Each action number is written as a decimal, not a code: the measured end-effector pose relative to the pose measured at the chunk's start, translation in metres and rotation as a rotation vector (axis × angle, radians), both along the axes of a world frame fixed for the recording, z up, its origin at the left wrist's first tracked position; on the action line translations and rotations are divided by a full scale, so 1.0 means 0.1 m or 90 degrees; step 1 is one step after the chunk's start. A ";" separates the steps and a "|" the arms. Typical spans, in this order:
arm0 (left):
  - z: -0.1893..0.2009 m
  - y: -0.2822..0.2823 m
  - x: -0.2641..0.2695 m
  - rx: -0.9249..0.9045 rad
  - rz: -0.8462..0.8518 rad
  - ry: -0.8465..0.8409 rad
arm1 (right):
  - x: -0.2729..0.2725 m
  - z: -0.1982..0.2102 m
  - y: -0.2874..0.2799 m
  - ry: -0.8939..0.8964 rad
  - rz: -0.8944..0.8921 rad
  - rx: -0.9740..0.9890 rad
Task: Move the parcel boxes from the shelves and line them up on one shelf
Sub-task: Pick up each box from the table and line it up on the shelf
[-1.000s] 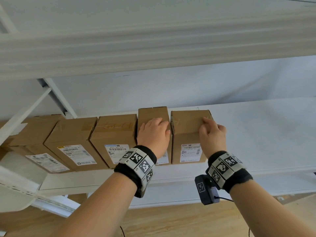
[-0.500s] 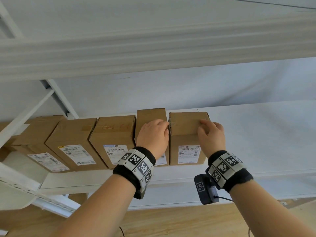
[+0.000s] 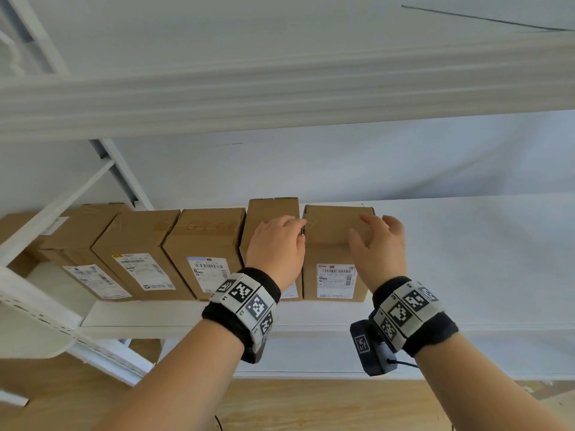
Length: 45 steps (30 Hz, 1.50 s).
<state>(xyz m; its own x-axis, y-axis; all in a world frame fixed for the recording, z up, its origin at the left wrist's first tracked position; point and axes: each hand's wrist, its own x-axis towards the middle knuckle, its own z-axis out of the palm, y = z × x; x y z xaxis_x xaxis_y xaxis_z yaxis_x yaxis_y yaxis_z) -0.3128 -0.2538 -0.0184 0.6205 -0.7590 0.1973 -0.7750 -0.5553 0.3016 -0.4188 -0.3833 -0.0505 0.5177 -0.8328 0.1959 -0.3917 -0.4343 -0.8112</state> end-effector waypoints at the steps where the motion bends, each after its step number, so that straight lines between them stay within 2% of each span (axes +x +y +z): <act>1: 0.01 0.01 -0.02 -0.003 0.007 -0.008 | -0.02 0.04 0.03 0.006 0.010 -0.030; 5: 0.02 0.10 -0.10 -0.053 0.026 -0.032 | -0.06 0.16 0.15 0.004 0.052 -0.147; 9: 0.04 0.29 -0.13 -0.121 0.069 -0.029 | -0.01 0.22 0.33 -0.047 0.107 -0.231; 14: 0.10 0.76 -0.11 -0.176 0.117 -0.047 | 0.16 0.29 0.77 -0.059 0.224 -0.229; 20: 0.15 1.72 0.08 -0.170 0.192 -0.062 | 0.57 0.37 1.60 -0.087 0.341 -0.223; 28: 0.16 3.52 0.45 -0.137 0.294 -0.067 | 1.22 0.31 3.34 -0.084 0.468 -0.250; 33: 0.08 4.53 0.77 -0.134 0.349 -0.036 | 1.59 0.27 4.31 -0.068 0.536 -0.211; 40: -0.13 5.31 1.30 -0.134 0.427 -0.005 | 2.18 0.19 5.02 -0.006 0.593 -0.185; 45: -0.22 5.59 1.93 -0.104 0.455 0.018 | 2.88 0.08 5.29 0.017 0.617 -0.179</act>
<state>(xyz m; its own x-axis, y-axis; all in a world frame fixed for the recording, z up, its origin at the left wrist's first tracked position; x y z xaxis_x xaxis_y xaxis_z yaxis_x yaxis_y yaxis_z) -0.1194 0.3055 -0.0400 0.9597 -0.1299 0.2491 -0.2313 -0.8686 0.4382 -0.1305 0.1460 -0.0424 0.9540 0.0236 0.2990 0.2150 -0.7489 -0.6268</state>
